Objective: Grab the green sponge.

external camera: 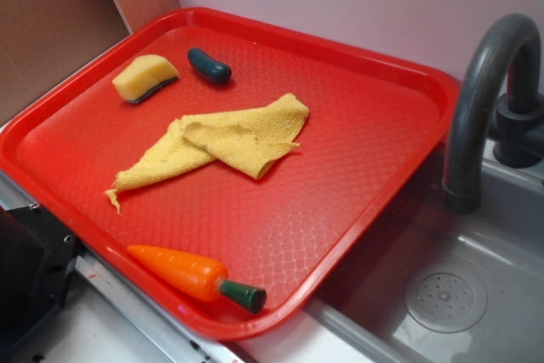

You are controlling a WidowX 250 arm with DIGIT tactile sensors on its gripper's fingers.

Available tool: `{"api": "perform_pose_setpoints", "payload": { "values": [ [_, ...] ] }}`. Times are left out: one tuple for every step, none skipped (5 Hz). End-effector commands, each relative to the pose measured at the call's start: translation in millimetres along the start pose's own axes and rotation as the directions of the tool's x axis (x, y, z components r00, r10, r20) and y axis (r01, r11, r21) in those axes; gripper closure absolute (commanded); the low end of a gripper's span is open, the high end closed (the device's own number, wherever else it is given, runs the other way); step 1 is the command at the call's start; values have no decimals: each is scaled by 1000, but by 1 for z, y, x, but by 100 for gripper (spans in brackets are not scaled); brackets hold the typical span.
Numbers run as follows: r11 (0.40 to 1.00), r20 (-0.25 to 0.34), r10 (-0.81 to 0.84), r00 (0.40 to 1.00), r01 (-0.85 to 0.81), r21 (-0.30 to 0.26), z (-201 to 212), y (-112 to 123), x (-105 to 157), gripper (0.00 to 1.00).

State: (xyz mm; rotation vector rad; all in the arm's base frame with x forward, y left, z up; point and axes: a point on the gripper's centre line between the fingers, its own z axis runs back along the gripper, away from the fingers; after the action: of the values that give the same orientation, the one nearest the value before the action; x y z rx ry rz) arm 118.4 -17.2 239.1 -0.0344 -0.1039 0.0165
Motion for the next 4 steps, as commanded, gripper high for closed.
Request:
{"api": "perform_pose_setpoints", "payload": {
  "values": [
    [996, 82, 83, 993, -86, 37, -21, 55, 36, 0],
    [991, 127, 83, 988, -95, 92, -40, 81, 49, 0],
    [983, 127, 72, 989, -92, 160, -62, 107, 66, 0],
    [976, 130, 66, 989, -91, 198, -79, 118, 81, 0]
  ]
}}
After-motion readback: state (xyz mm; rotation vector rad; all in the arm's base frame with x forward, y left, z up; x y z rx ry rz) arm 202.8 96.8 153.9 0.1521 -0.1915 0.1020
